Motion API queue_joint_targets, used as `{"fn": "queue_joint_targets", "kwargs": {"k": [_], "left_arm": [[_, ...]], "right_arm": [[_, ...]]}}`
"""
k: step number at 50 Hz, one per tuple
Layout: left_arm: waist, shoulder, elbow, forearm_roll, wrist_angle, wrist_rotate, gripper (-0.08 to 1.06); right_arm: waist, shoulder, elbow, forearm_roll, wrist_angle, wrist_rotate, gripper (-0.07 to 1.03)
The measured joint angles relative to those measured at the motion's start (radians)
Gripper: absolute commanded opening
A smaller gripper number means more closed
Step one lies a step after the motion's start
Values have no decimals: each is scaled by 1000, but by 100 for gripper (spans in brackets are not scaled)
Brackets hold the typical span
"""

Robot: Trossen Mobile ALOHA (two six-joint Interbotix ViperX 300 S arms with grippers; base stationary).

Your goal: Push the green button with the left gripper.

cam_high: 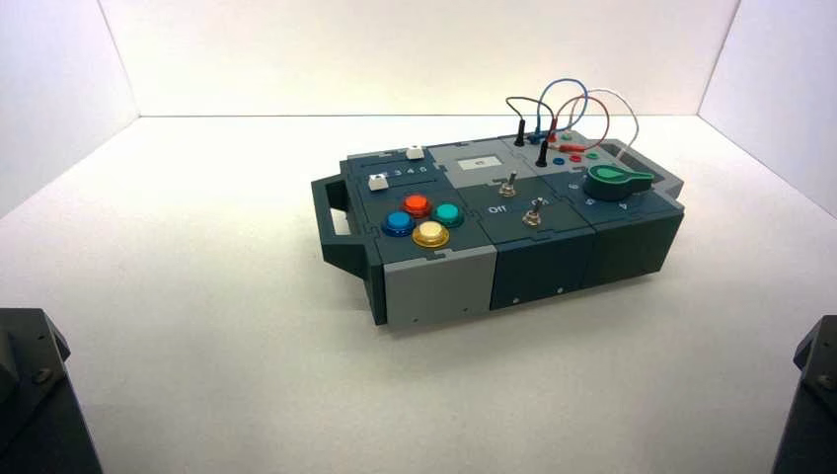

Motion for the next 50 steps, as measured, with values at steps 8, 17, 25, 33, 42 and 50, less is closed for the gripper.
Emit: {"fn": "queue_joint_targets", "kwargs": {"k": [8, 17, 25, 33, 42, 50], "left_arm": [[0, 0, 0, -2, -2, 0, -3], [0, 0, 2, -2, 0, 0, -3], [0, -2, 2, -2, -2, 0, -3], [0, 0, 2, -3, -2, 0, -3], [0, 21, 2, -9, -12, 0, -3], [-3, 83, 0, -37, -20, 0, -3]], "right_arm": [[0, -11, 0, 0, 0, 0, -3], [0, -11, 0, 0, 0, 0, -2], [0, -11, 2, 0, -3, 2, -2], [0, -11, 0, 0, -6, 2, -3], [0, -11, 0, 2, -6, 0, -3], [0, -11, 0, 3, -6, 0, -3]]}}
